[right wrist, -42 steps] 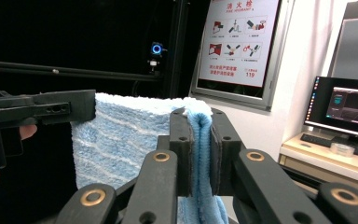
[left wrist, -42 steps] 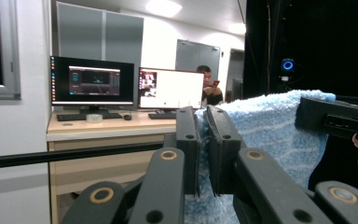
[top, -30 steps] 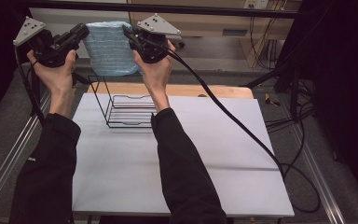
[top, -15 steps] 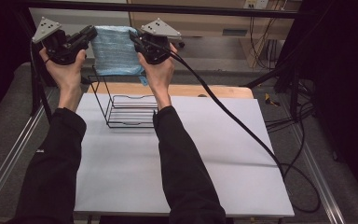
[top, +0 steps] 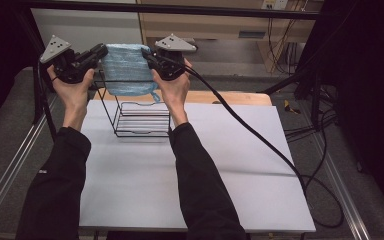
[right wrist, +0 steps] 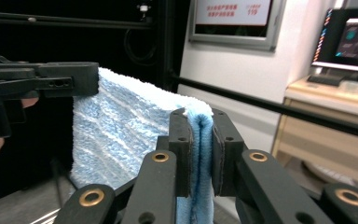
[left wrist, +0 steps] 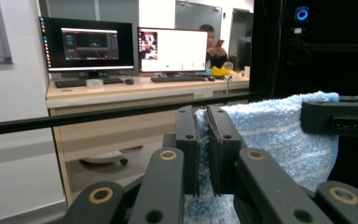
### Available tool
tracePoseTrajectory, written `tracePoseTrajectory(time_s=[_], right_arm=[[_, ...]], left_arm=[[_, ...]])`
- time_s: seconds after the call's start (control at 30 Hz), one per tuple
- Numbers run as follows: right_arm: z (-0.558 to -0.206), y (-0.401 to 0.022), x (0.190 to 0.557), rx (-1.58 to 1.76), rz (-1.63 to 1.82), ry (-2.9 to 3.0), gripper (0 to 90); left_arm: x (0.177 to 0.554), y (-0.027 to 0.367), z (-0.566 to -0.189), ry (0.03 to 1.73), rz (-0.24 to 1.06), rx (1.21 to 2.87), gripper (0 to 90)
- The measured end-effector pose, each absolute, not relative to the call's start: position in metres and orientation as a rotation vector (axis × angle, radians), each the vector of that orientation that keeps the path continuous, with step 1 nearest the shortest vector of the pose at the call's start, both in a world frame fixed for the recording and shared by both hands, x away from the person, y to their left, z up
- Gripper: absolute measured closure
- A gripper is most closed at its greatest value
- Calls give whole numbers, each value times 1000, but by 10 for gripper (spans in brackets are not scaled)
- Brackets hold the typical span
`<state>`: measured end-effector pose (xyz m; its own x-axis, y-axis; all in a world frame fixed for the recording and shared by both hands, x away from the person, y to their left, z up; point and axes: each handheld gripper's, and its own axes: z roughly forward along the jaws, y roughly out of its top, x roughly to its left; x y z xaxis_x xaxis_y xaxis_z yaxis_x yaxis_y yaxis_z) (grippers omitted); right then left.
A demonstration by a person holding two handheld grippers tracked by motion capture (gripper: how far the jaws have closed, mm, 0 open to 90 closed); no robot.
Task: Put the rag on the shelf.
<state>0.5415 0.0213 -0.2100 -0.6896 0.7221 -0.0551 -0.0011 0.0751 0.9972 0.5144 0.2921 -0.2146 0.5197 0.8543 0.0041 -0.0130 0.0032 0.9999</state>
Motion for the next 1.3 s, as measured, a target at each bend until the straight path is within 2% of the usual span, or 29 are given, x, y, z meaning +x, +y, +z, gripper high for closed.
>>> tracePoseTrajectory(time_s=[0.6,1.03,1.3], right_arm=[[-212,15,523,687,1710,1878,804],[-214,16,508,699,1646,1975,795],[-222,11,506,737,1681,2061,790]], left_arm=[[490,303,-220,775,699,1453,834],[476,306,-229,764,689,1535,825],[469,303,-234,802,624,1607,807]])
